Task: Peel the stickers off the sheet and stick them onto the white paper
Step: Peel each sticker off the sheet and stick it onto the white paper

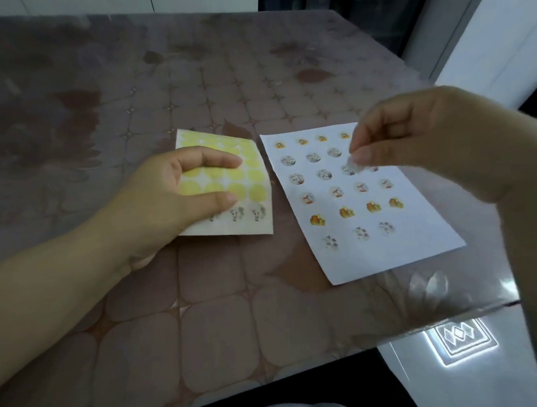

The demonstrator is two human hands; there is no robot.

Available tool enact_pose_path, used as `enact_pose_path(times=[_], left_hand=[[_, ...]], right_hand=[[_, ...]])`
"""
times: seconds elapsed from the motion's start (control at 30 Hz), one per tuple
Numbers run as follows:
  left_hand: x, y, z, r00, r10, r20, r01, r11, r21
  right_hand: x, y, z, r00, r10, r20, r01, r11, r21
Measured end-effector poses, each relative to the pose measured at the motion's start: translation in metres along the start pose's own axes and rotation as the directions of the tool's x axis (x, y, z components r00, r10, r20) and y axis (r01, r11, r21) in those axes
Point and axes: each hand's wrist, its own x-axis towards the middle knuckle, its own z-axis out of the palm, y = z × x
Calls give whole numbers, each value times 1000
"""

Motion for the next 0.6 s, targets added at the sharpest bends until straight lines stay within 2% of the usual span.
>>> enact_pose_path(times=[0.1,0.2,0.4,0.6], left_hand=[[2,-1,0,1000,11,-24,-12,999,-37],[4,-3,3,999,27,-37,-29,998,-52],[5,-5,3,998,46,-52,-50,996,-68],[8,-6,2,995,59,-82,-66,993,-93]], right_hand=[[-13,27,-19,984,179,19,-177,981,-78],[-25,48,-25,961,275,15,-273,957,-95],[-32,59,-18,959,281,30,-283,958,47],[-31,63,-15,963,270,-3,-270,963,11]])
